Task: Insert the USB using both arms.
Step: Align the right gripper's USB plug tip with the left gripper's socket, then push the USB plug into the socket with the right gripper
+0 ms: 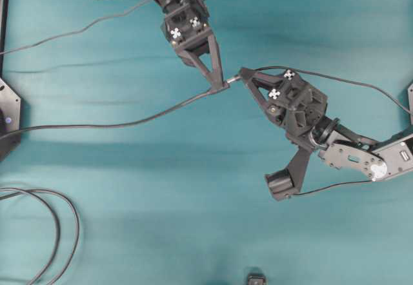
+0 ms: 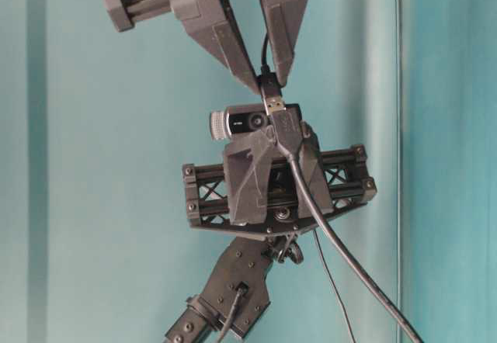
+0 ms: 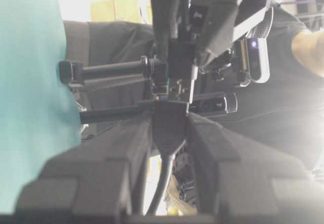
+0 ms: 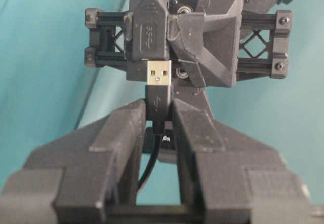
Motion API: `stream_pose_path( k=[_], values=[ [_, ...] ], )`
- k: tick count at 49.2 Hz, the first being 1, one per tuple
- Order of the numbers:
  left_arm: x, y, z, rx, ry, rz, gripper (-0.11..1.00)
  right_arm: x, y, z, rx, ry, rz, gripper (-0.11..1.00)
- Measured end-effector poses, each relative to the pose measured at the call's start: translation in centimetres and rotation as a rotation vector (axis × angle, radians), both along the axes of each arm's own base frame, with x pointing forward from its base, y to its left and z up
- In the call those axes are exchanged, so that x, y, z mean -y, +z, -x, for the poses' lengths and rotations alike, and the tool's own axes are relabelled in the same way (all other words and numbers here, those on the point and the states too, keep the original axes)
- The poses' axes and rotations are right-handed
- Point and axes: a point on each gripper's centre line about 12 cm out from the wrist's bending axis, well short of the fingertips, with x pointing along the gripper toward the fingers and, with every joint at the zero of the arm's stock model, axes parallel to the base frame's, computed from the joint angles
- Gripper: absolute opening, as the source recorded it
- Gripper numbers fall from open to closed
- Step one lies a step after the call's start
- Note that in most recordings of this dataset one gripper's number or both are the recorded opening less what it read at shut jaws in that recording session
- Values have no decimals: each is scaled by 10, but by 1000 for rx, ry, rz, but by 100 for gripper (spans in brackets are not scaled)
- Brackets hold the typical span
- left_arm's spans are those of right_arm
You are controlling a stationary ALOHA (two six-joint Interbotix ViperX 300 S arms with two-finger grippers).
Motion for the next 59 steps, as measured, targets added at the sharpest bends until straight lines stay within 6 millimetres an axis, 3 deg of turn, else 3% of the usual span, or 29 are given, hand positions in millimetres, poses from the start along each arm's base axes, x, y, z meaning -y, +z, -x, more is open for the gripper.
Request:
stream_pose_path(
  k=[59],
  values=[
    [-1,-1,1,-3,1,4,26,0,-3,2,7,-5,-16,19]
  ],
)
